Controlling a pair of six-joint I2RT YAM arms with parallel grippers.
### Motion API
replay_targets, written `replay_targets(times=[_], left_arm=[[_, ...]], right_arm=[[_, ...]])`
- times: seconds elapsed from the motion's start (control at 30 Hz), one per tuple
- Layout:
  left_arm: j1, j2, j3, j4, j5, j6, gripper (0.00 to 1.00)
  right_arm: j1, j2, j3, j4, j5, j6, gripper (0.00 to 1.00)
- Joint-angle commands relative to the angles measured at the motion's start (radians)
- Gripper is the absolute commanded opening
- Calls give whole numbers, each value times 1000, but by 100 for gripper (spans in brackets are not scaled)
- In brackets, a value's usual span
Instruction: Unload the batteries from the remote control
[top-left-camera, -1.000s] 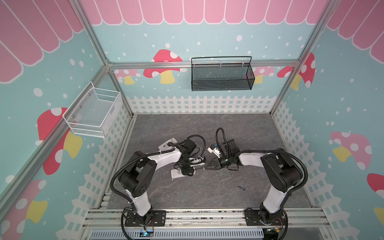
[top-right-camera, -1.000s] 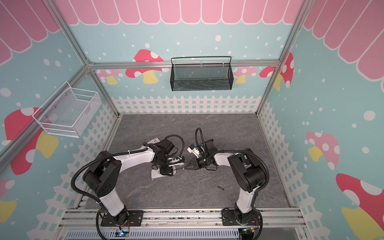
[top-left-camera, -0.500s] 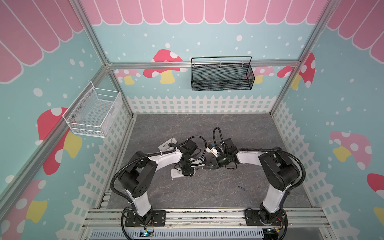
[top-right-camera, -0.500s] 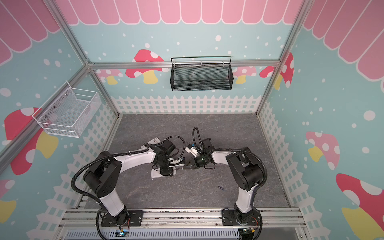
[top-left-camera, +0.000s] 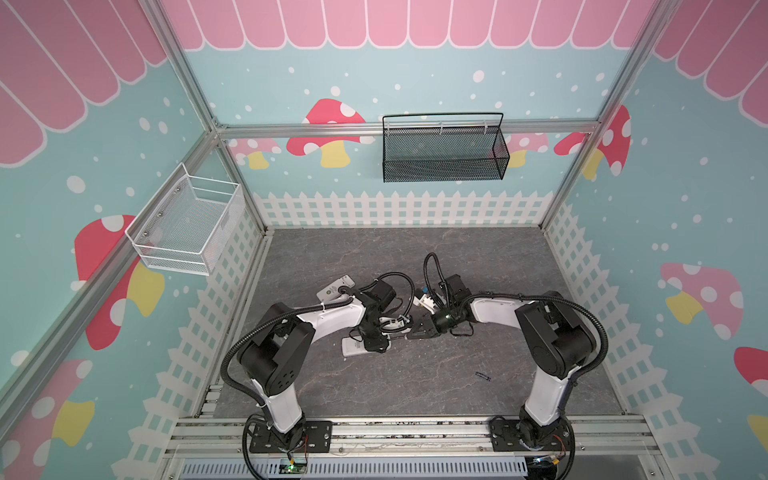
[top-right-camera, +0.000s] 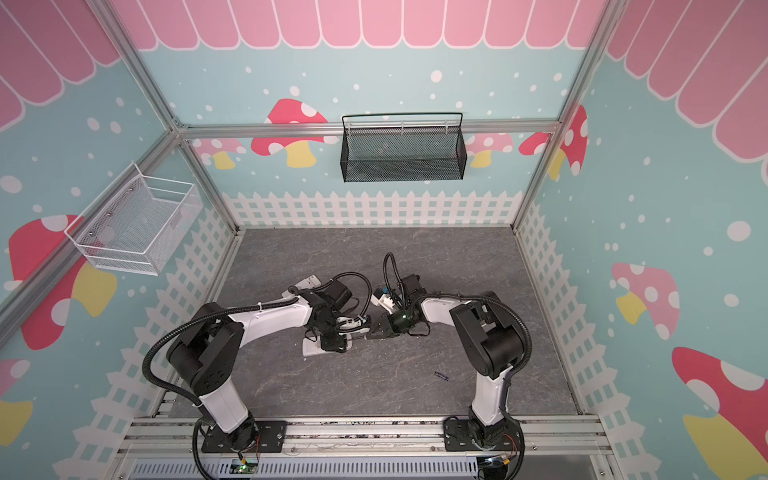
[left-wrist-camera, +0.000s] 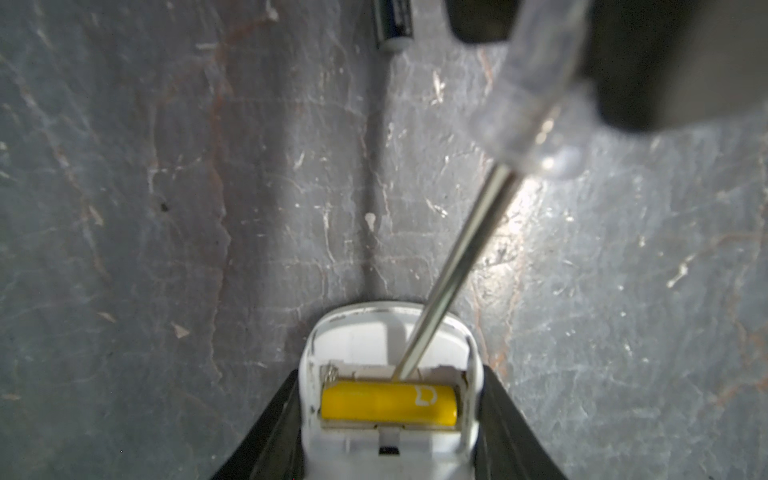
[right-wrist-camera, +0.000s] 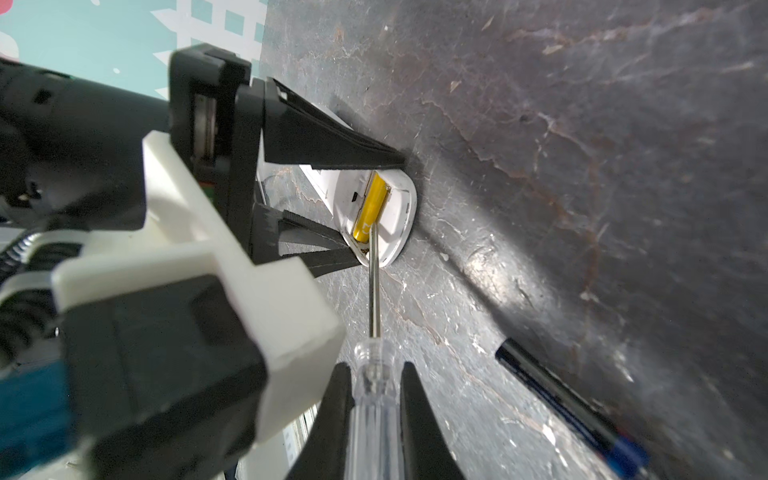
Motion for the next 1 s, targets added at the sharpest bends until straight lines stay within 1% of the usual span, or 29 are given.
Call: replay_targets(times=[0.0, 0.3, 0.47, 0.57, 0.63, 0.73, 0.87, 0.97], left_arm=[[-37, 5, 0, -14, 43, 42, 28], [-40, -5, -11, -4, 43, 43, 27], [-41, -20, -20, 2, 47, 47, 27], [-40, -21, -19, -3, 44, 44, 27], [-41, -30, -23, -2, 47, 44, 26], [-40, -25, -34, 10, 58, 52, 26], [-42, -21, -8, -4, 44, 41, 26], [-42, -5, -10, 3, 47, 47, 26]], right_arm=[[27, 39, 35, -18, 41, -23, 0], [27, 112, 73, -1, 16, -10, 0], [26, 114, 68, 29, 0, -6, 0], [27, 124, 75, 38, -44, 14, 0], [27, 100, 88, 8, -70, -8, 0], [15, 72, 126, -105, -53, -85, 0], [7, 63, 117, -151, -49, -98, 0], [7, 55, 100, -166, -22, -109, 0]])
